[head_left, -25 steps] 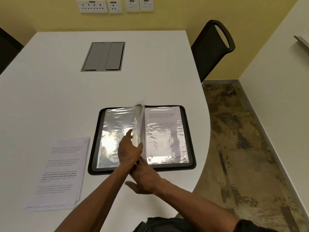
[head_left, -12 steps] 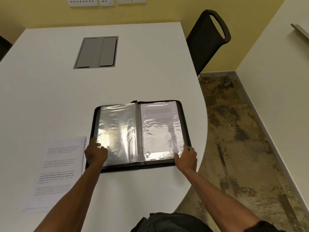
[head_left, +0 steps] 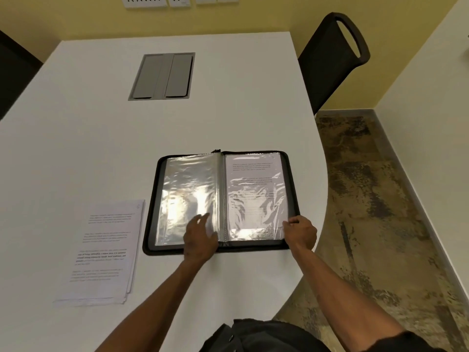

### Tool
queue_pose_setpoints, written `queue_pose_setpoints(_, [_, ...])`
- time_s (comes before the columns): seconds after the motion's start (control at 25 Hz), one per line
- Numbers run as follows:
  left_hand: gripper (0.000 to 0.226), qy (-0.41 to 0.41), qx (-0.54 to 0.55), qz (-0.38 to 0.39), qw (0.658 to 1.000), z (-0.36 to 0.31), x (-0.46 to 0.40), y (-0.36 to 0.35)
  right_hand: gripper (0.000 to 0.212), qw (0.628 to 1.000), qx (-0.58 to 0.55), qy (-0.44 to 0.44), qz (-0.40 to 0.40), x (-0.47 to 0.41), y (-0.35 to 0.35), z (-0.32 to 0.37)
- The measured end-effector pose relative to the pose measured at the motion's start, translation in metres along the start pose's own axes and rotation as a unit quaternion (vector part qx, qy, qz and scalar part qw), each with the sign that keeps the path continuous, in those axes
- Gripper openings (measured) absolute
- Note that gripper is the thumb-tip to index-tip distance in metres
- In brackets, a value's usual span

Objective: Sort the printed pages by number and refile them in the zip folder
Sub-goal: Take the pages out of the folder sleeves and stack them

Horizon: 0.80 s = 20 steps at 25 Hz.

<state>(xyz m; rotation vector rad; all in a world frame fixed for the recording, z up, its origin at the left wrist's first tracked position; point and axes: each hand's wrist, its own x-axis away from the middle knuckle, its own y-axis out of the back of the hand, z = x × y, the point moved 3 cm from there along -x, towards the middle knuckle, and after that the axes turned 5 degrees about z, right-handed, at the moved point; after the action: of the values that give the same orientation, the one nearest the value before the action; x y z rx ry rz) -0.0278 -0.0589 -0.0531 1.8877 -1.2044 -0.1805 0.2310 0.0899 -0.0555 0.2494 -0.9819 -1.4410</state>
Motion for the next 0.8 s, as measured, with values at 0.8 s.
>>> queue_pose_setpoints(0.8, [0.018, 0.008, 0.053, 0.017, 0.998, -0.073, 0.023, -0.051, 0.031, 0.957, -0.272, 0.012, 0.101, 0.029, 0.011, 0.020])
